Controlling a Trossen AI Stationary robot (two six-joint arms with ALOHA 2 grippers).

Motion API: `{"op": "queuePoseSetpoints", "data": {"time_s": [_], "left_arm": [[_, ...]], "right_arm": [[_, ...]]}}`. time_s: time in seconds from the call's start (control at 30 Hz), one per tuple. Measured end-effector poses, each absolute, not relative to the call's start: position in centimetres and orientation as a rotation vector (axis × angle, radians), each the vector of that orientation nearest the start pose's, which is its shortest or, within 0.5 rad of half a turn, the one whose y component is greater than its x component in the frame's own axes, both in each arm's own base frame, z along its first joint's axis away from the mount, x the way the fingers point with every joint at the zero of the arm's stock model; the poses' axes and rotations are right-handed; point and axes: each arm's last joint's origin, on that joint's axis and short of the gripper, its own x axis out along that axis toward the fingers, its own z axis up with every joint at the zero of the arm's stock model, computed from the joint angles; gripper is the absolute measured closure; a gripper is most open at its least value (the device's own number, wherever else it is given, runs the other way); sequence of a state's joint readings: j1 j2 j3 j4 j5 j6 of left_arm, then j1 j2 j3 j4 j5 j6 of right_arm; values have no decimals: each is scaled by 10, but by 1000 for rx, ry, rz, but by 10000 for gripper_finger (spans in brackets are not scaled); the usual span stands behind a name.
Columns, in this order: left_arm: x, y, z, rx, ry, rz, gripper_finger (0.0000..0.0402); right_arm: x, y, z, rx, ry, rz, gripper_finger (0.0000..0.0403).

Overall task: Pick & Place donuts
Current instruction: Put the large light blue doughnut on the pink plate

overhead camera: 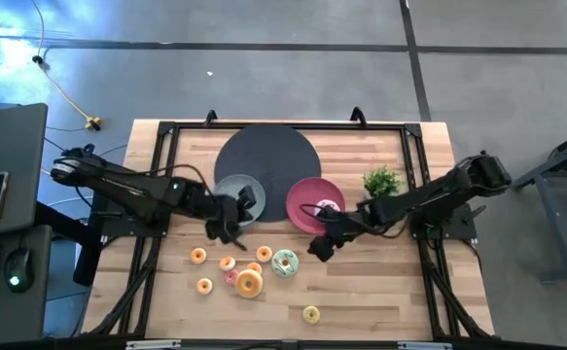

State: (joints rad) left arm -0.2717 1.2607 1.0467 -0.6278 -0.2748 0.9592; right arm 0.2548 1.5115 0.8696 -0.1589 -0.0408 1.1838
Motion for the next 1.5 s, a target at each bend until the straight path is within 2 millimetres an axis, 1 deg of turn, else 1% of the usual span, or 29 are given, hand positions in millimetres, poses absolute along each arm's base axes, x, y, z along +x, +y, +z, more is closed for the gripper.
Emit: {"op": "queuePoseSetpoints", "data": {"time_s": [0.07,0.13,0.2,0.27,0.33,0.4,0.47,0.53,0.67,0.83,0.93,1.23,1.5], "left_arm": [[246,-72,281,1136,759,-370,402],[240,-80,266,1140,751,-376,402],[234,-86,255,1110,667,-375,402],[230,-90,245,1054,549,-359,402],[223,-91,233,1035,489,-363,402],[219,-88,226,1012,441,-343,402],[211,-86,218,988,443,-361,402],[209,-86,212,967,431,-409,402],[207,-88,211,939,398,-459,402],[206,-88,211,975,395,-486,402],[204,-88,214,990,372,-492,402],[201,-87,213,1023,389,-511,402],[201,-87,213,1048,385,-515,402]], "right_arm": [[299,79,193,1072,844,-247,120],[303,80,187,1088,833,-260,123],[308,85,185,1086,836,-289,126],[314,91,190,1105,829,-317,129],[320,95,194,1095,862,-362,133],[325,99,197,1068,926,-413,135],[334,103,199,1051,961,-442,135],[346,106,200,1058,967,-457,135],[367,107,189,1064,984,-489,135],[381,113,178,1063,1008,-491,135],[382,113,169,1041,1015,-527,135],[383,112,169,1045,986,-543,135],[387,116,153,1051,1040,-509,135]]}}
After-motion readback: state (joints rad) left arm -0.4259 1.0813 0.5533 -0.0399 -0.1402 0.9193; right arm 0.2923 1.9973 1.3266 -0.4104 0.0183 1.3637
